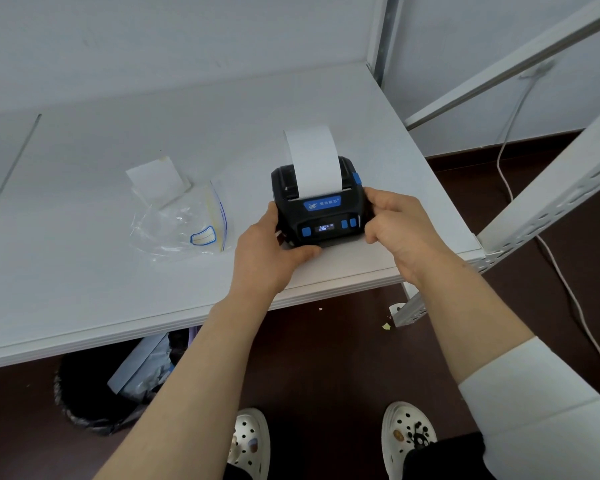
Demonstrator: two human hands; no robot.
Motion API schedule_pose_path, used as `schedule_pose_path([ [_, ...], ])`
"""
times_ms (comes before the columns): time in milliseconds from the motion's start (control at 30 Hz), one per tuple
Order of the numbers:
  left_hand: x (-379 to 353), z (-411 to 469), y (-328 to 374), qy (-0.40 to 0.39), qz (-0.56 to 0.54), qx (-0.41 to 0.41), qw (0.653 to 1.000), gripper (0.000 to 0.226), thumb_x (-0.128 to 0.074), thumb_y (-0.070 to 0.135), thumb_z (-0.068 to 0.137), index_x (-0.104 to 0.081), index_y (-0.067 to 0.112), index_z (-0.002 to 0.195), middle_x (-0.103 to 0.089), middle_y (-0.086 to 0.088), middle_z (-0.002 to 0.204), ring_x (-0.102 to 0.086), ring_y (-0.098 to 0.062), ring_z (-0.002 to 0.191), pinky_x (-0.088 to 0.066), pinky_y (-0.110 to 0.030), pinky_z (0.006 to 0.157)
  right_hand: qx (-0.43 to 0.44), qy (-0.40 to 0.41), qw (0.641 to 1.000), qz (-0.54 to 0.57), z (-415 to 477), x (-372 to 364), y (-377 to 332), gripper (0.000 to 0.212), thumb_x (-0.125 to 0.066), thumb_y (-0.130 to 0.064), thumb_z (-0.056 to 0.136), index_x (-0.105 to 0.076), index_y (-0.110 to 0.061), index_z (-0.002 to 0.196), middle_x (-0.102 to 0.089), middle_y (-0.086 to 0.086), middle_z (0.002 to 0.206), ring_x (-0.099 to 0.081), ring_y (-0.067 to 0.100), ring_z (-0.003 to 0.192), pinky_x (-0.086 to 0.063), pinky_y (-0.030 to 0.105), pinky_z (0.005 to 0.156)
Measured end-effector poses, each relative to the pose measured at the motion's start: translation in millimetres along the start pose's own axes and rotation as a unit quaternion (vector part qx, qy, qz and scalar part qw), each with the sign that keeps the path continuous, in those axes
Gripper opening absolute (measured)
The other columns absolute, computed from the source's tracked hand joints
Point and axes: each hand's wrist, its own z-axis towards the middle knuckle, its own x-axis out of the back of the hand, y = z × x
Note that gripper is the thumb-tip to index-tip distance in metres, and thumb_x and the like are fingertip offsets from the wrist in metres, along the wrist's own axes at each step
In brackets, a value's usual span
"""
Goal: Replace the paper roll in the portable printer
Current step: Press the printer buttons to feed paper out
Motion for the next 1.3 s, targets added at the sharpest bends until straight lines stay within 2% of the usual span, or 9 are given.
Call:
schedule_pose_path([
  [267, 1.2, -0.8, 0.5, -0.01, -0.008, 0.009, 1.0, 0.06, -0.08, 0.015, 0.067, -0.053, 0.019, 0.12, -0.063, 0.007, 0.099, -0.059, -0.009, 0.09, -0.051, -0.033, 0.092, -0.019, 0.028, 0.999, 0.029, -3.6, -1.4, -8.2, 0.053, -0.039, 0.019, 0.064, -0.066, -0.025, 0.076, -0.068, 0.012, 0.107, -0.057, 0.023, 0.109, -0.049, 0.023, 0.083],
  [367, 0.4, -1.7, 1.2, -0.013, -0.008, 0.017, 1.0, 0.051, -0.079, 0.014, 0.068, -0.051, 0.029, 0.108, -0.06, 0.013, 0.094, -0.059, -0.012, 0.093, -0.051, -0.038, 0.093, -0.033, 0.05, 0.997, 0.04, -1.3, -4.2, -10.0, 0.047, -0.04, 0.016, 0.064, -0.067, -0.008, 0.094, -0.066, 0.021, 0.11, -0.057, 0.032, 0.111, -0.048, 0.043, 0.098],
  [467, 1.5, -3.2, 6.8, -0.021, -0.02, 0.024, 0.999, 0.055, -0.076, 0.011, 0.07, -0.034, 0.043, 0.085, -0.045, 0.029, 0.088, -0.051, -0.011, 0.093, -0.049, -0.038, 0.095, -0.043, 0.071, 0.994, 0.076, 1.0, -8.8, -13.2, 0.053, -0.043, 0.013, 0.07, -0.061, -0.009, 0.115, -0.064, 0.009, 0.114, -0.057, 0.022, 0.11, -0.046, 0.039, 0.101],
  [600, 4.3, -7.3, 11.3, -0.027, -0.026, 0.014, 0.999, 0.062, -0.074, 0.019, 0.064, -0.046, 0.03, 0.119, -0.059, 0.014, 0.101, -0.057, -0.015, 0.101, -0.05, -0.042, 0.095, -0.041, 0.074, 0.992, 0.094, -1.3, -11.1, -19.0, 0.036, -0.045, 0.009, 0.079, -0.063, -0.023, 0.079, -0.063, -0.002, 0.087, -0.058, 0.007, 0.081, -0.048, 0.022, 0.08],
  [733, 8.1, -9.1, 11.5, -0.021, -0.009, 0.01, 1.0, 0.067, -0.075, 0.016, 0.068, -0.044, 0.023, 0.128, -0.061, 0.004, 0.116, -0.056, -0.02, 0.108, -0.048, -0.041, 0.097, -0.024, 0.086, 0.993, 0.075, -1.1, -16.1, -19.4, 0.054, -0.048, 0.003, 0.083, -0.048, -0.016, 0.133, -0.052, 0.003, 0.134, -0.05, 0.013, 0.116, -0.041, 0.011, 0.078],
  [967, 15.2, -11.7, 11.3, -0.03, -0.008, 0.02, 0.999, 0.067, -0.07, 0.027, 0.066, -0.049, 0.027, 0.129, -0.062, 0.001, 0.12, -0.057, -0.02, 0.112, -0.046, -0.042, 0.099, 0.002, 0.103, 0.992, 0.073, -2.2, -22.3, -22.8, 0.049, -0.044, 0.01, 0.082, -0.053, -0.009, 0.126, -0.061, 0.001, 0.113, -0.054, 0.004, 0.089, -0.044, 0.004, 0.057],
  [1033, 16.1, -11.8, 9.2, -0.032, -0.013, 0.021, 0.999, 0.065, -0.069, 0.027, 0.066, -0.051, 0.028, 0.128, -0.063, 0.0, 0.119, -0.057, -0.019, 0.112, -0.046, -0.041, 0.1, -0.013, 0.116, 0.989, 0.091, -1.5, -19.9, -21.6, 0.05, -0.041, 0.013, 0.081, -0.053, -0.006, 0.126, -0.06, -0.002, 0.1, -0.055, 0.005, 0.087, -0.047, 0.008, 0.065],
  [1167, 17.3, -10.8, 5.2, -0.032, -0.028, 0.026, 0.999, 0.056, -0.071, 0.015, 0.073, -0.054, 0.025, 0.125, -0.064, -0.002, 0.119, -0.058, -0.02, 0.111, -0.046, -0.04, 0.101, -0.079, 0.151, 0.97, 0.173, 4.5, -12.5, -13.5, 0.048, -0.039, 0.013, 0.083, -0.055, -0.005, 0.124, -0.062, 0.01, 0.118, -0.057, 0.022, 0.111, -0.047, 0.034, 0.1],
  [1300, 17.4, -10.9, 5.3, -0.034, -0.036, 0.028, 0.998, 0.057, -0.069, 0.012, 0.075, -0.053, 0.026, 0.128, -0.064, -0.002, 0.12, -0.058, -0.019, 0.112, -0.045, -0.036, 0.101, -0.094, 0.127, 0.969, 0.189, 4.3, -11.1, -9.3, 0.036, -0.039, 0.008, 0.087, -0.066, -0.011, 0.101, -0.066, 0.007, 0.101, -0.062, 0.018, 0.096, -0.053, 0.029, 0.085],
])
